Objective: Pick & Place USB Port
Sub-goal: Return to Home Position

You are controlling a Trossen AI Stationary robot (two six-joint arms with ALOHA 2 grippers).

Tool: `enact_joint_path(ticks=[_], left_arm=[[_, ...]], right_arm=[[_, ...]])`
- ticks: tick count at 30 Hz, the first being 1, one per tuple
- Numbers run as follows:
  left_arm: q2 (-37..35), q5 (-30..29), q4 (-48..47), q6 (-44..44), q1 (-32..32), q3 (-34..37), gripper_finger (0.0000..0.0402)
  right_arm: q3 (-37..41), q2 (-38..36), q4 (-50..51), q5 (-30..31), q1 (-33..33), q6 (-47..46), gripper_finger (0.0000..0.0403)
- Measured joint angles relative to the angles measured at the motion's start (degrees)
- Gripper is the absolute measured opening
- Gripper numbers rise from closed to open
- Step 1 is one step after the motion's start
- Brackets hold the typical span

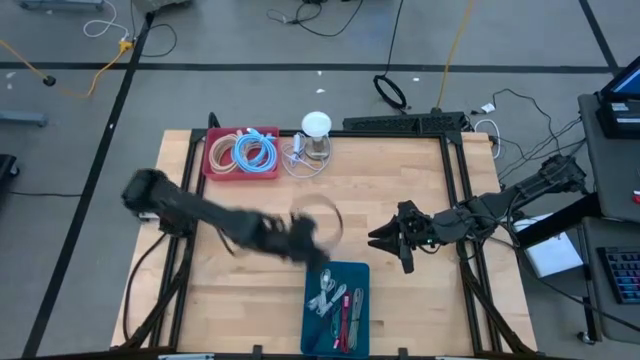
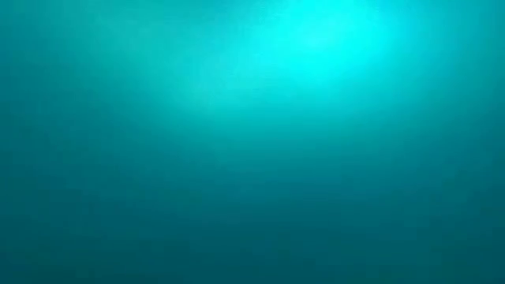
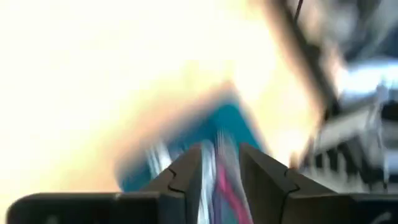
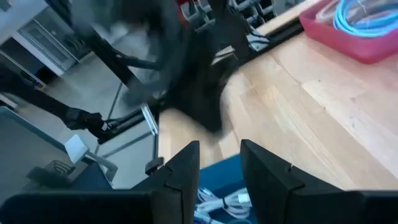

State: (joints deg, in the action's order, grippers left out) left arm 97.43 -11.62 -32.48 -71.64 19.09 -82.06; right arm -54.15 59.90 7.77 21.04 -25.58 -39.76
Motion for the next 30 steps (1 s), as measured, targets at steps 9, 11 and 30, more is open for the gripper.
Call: enact_joint_path(ticks=[9,11,30], left_arm=[[-22.6,-20.2,-6.3,25.8,-10.3,0.0,0.0032],[-27.2,-20.3,-8.9,26.8,-12.0,2.2,0.0011],[-72.9,-8.9,20.2,10.4,-11.0,61.5,0.0002]], right_arm=[[0.0,0.0,-3.3,0.0,1.6,8.2,0.0112],[0.0,0.0,-3.9,0.0,2.5,9.1,0.0112],[0.0,0.0,-3.1,-9.2,14.7,22.5,0.0003]])
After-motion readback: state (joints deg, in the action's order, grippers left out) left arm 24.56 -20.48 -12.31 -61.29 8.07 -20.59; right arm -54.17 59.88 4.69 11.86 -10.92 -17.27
